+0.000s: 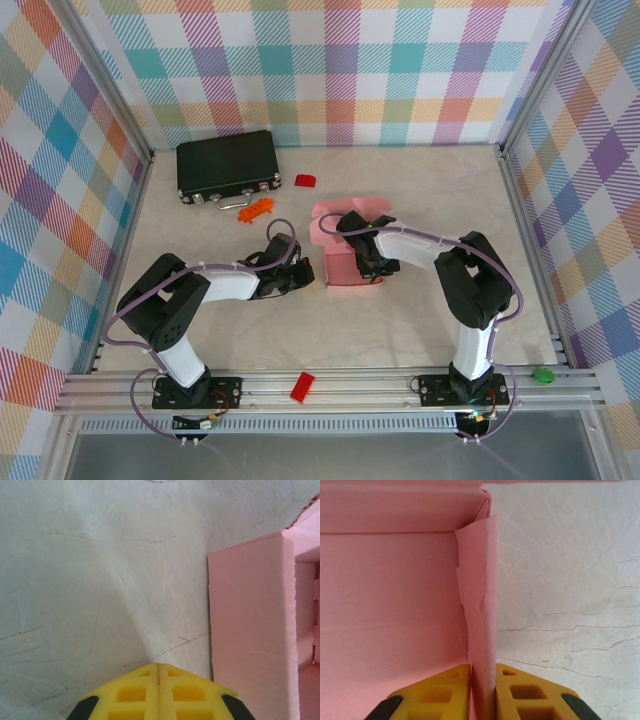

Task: Fold the paper box

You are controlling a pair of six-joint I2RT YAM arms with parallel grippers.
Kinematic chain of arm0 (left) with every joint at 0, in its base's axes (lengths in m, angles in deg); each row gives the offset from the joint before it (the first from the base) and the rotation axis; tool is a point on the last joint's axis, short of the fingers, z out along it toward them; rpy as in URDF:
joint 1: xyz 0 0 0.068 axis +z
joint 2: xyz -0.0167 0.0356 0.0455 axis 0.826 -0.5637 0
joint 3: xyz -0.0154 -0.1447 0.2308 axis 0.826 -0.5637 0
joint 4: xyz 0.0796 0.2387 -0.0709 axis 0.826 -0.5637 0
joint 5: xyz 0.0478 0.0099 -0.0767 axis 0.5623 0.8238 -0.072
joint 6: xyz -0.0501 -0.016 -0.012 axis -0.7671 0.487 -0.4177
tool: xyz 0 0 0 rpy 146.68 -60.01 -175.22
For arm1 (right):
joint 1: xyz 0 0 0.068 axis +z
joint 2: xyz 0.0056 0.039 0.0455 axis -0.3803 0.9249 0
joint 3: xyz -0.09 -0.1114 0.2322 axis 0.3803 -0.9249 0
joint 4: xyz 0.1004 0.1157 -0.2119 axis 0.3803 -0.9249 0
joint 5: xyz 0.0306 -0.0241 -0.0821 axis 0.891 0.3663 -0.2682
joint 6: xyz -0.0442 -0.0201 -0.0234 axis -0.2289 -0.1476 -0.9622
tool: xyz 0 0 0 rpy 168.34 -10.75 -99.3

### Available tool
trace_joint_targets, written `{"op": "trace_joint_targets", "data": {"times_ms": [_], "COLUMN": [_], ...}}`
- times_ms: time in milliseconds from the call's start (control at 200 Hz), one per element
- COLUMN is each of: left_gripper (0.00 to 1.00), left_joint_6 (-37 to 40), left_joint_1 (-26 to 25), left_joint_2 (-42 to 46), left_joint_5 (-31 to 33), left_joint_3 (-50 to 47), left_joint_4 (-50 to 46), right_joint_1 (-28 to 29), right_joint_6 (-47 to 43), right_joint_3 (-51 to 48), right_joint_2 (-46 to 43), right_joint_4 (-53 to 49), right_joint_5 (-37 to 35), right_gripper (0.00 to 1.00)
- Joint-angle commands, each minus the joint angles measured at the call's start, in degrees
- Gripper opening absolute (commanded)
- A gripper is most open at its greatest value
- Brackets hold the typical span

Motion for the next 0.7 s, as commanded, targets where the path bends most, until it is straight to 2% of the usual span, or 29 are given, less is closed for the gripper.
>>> {"op": "trace_joint_targets", "data": {"times_ms": [0,555,695], "left_gripper": [0.0,0.0,0.0], "left_joint_6": [0.3,0.5,1.8], "left_joint_1": [-0.2,-0.3,-0.3], "left_joint_2": [0.2,0.2,1.3], "left_joint_5": [-0.1,-0.4,1.4], "left_joint_3": [0.8,1.1,2.1], "left_joint_4": [-2.2,-2.3,-4.6], "right_joint_1": [-0.1,-0.1,-0.1], "right_joint_6": [1.1,1.3,1.5], "right_joint_3": [-0.1,1.0,0.5], "right_joint_2": [-2.0,-4.3,-6.5], "right_joint_4": [-1.9,-1.9,-1.0], "right_joint_5": [0.9,1.2,1.4], "right_gripper": [0.2,0.32,0.35]}}
